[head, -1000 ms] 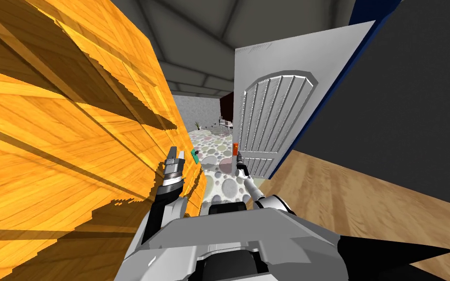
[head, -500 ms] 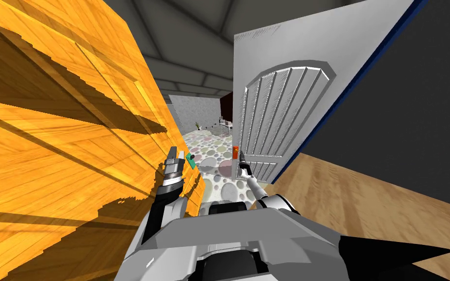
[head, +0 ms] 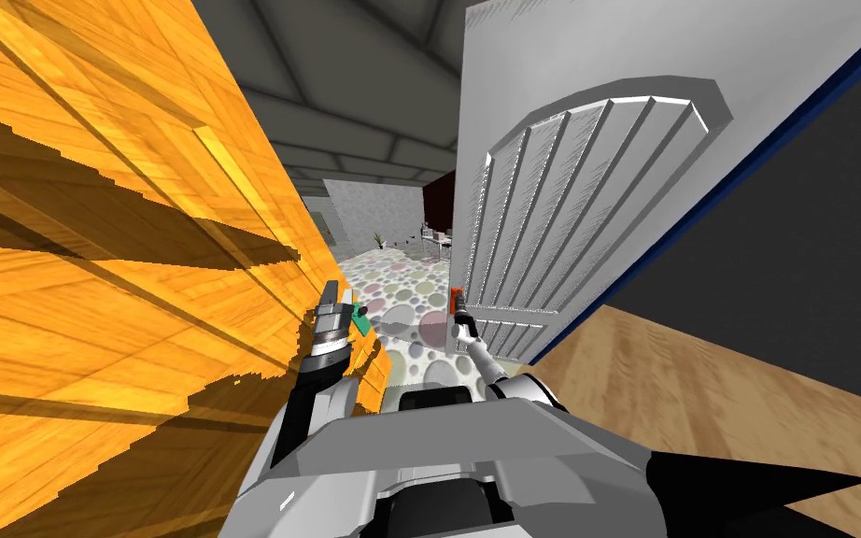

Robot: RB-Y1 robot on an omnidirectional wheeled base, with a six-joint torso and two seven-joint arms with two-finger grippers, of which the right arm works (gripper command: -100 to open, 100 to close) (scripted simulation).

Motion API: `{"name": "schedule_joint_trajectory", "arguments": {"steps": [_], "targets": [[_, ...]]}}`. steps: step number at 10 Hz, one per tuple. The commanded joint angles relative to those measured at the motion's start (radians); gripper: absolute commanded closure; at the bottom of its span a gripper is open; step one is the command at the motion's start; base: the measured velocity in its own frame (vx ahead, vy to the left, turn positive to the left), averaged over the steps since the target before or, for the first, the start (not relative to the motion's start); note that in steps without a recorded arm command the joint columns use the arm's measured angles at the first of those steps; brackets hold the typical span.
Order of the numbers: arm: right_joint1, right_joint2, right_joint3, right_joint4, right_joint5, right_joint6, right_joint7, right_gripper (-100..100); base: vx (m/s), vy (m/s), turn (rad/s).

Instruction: Push the door open

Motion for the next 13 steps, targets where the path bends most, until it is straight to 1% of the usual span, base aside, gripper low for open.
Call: {"name": "schedule_joint_trajectory", "arguments": {"steps": [1,2,7,8,9,10,11,12,13], "targets": [[0.0,0.0,0.0,0.0,0.0,0.0,0.0,-100,0.078,0.005,0.006],[0.0,0.0,0.0,0.0,0.0,0.0,0.0,100,-0.007,0.0,-0.005],[0.0,0.0,0.0,0.0,0.0,0.0,0.0,100,-0.016,0.0,0.003],[0.001,-0.028,-0.007,0.002,-0.006,-0.001,0.008,100,0.059,-0.027,0.004],[0.001,-0.039,-0.01,0.002,-0.009,-0.003,0.012,100,0.081,-0.028,0.015],[0.0,-0.054,-0.016,0.002,-0.014,-0.005,0.018,100,0.073,-0.033,-0.034],[0.0,-0.054,-0.016,0.002,-0.014,-0.005,0.018,100,0.07,-0.036,-0.018],[0.0,-0.059,-0.018,0.002,-0.015,-0.006,0.02,100,0.057,-0.034,-0.011],[0.0,-0.068,-0.023,0.002,-0.019,-0.008,0.025,100,0.054,-0.059,-0.133]]}}
